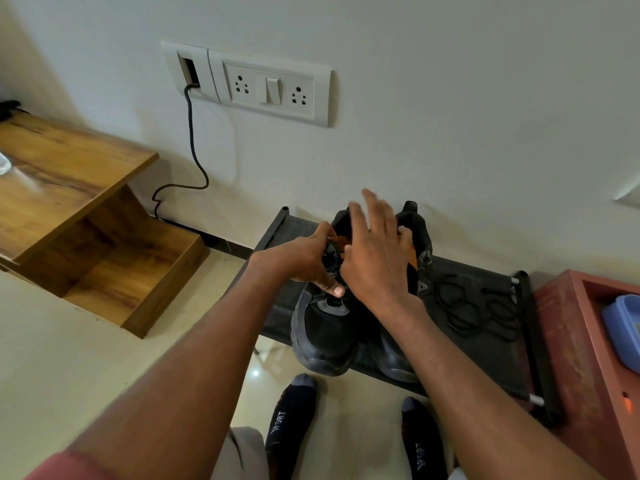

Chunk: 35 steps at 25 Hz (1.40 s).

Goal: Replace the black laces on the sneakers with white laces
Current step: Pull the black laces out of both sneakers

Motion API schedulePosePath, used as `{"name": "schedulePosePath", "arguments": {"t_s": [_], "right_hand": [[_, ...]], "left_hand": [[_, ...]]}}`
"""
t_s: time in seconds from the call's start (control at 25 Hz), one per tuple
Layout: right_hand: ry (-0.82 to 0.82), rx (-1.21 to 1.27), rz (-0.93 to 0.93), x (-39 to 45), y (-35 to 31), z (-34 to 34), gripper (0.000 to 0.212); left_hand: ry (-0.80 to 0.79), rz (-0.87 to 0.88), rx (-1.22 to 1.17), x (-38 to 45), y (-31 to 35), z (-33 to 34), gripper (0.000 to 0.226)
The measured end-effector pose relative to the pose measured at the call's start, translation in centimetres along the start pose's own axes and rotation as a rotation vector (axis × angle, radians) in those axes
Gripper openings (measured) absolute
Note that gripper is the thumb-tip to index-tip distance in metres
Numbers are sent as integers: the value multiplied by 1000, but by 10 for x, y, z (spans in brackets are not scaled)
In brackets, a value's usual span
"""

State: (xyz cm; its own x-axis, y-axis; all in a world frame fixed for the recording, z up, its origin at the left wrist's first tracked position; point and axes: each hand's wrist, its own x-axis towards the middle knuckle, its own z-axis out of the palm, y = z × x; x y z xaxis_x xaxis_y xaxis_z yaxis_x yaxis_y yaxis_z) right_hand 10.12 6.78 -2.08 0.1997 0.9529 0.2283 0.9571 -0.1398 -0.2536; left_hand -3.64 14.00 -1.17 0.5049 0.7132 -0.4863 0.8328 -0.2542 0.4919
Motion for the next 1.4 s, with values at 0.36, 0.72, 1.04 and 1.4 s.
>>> {"name": "schedulePosePath", "arguments": {"t_s": [0.36, 0.72, 1.04, 1.4], "right_hand": [[408, 1094, 464, 16, 6, -29, 32], [-233, 223, -20, 2, 15, -3, 24], [427, 1047, 683, 28, 27, -36, 25], [-197, 60, -71, -22, 45, -51, 30]], "left_hand": [[14, -1, -10, 2, -3, 2, 108], [13, -2, 12, 3, -1, 1, 106], [1, 47, -11, 1, -2, 0, 103], [183, 182, -46, 0, 8, -1, 45]]}}
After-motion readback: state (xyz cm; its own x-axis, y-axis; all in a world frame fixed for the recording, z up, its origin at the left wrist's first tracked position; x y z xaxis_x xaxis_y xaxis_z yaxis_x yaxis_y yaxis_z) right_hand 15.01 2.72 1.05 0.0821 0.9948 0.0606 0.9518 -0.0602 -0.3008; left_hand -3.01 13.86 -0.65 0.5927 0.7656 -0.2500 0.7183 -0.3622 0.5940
